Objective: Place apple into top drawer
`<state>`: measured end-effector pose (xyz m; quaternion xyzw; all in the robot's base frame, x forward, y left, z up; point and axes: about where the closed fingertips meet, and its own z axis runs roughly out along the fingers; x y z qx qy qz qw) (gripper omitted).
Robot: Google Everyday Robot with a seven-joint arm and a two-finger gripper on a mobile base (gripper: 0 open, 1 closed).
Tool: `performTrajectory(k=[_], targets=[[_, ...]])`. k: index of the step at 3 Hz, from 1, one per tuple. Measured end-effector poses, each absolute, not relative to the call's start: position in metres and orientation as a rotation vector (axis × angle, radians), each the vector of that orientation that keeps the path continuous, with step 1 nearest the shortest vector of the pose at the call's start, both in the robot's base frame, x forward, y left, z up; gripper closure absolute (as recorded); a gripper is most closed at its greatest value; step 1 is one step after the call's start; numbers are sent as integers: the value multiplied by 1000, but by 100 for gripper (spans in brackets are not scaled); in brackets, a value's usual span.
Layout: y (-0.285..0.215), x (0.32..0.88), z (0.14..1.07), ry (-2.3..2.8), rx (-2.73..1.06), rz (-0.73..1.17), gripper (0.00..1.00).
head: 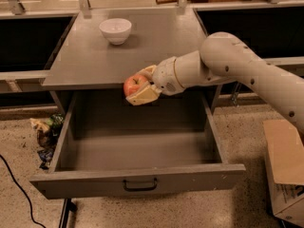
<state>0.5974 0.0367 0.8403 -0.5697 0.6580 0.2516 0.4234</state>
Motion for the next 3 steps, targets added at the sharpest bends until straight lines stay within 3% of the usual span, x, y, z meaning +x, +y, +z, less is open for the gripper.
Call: performTrajectory(k=[3], targets=[[40,560,714,1767,-1422,628,100]])
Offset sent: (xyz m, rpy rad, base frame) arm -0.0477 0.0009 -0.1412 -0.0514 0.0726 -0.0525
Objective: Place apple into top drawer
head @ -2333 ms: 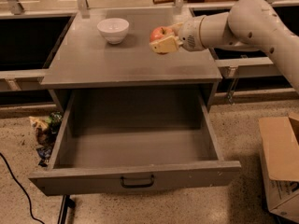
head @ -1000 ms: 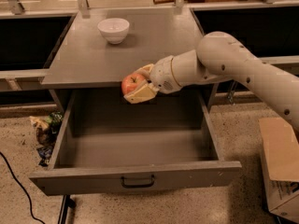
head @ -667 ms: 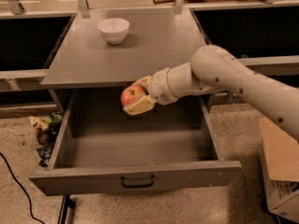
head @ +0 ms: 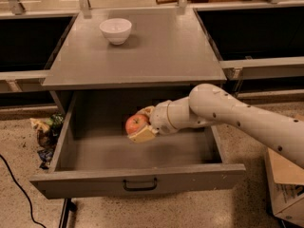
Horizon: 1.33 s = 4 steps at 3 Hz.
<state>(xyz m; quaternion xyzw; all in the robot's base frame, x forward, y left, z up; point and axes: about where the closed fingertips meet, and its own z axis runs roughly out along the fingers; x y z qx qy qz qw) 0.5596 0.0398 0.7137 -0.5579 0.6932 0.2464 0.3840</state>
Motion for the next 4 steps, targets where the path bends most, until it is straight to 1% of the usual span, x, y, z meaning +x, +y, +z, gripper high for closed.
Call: performTrajectory(k=[2,3,4], targets=[[37,566,646,1859,-1395,658,100],[37,572,630,1883,-1391,669,81],[37,576,622,1894,-1387,675,57]])
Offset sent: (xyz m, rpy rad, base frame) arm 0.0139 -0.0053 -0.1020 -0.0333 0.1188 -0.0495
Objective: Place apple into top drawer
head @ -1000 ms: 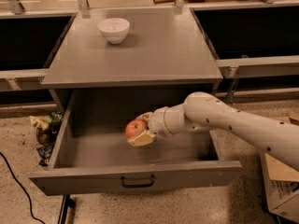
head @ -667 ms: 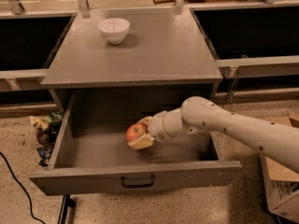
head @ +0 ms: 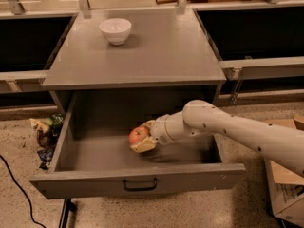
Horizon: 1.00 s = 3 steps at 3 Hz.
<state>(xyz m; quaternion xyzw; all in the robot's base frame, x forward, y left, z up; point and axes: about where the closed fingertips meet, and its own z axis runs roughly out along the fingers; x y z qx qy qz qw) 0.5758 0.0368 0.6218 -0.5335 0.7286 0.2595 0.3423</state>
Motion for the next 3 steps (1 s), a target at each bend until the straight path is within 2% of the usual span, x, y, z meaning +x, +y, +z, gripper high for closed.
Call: performTrajectory(k=[2,3], targets=[[30,576,627,1891,-1372,661,11],[16,575,645,1876,-1362,627,0]])
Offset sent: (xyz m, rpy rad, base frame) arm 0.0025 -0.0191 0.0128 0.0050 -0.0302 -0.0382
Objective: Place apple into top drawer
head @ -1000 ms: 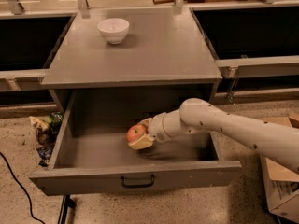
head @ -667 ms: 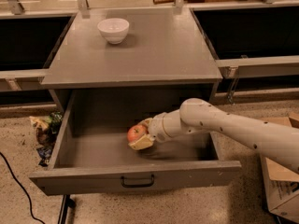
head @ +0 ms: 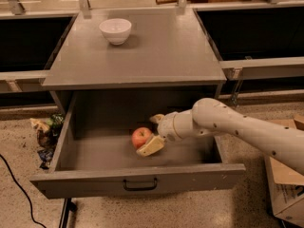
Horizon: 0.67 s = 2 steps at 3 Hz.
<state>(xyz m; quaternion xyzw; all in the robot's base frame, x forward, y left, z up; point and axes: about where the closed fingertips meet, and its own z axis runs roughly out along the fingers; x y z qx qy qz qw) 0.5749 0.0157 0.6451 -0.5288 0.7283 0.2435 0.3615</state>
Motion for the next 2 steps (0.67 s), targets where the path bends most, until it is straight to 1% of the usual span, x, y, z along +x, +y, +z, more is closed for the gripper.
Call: performTrajectory(k=[2], targets=[[-35,576,719,1814,-1308,571,0]])
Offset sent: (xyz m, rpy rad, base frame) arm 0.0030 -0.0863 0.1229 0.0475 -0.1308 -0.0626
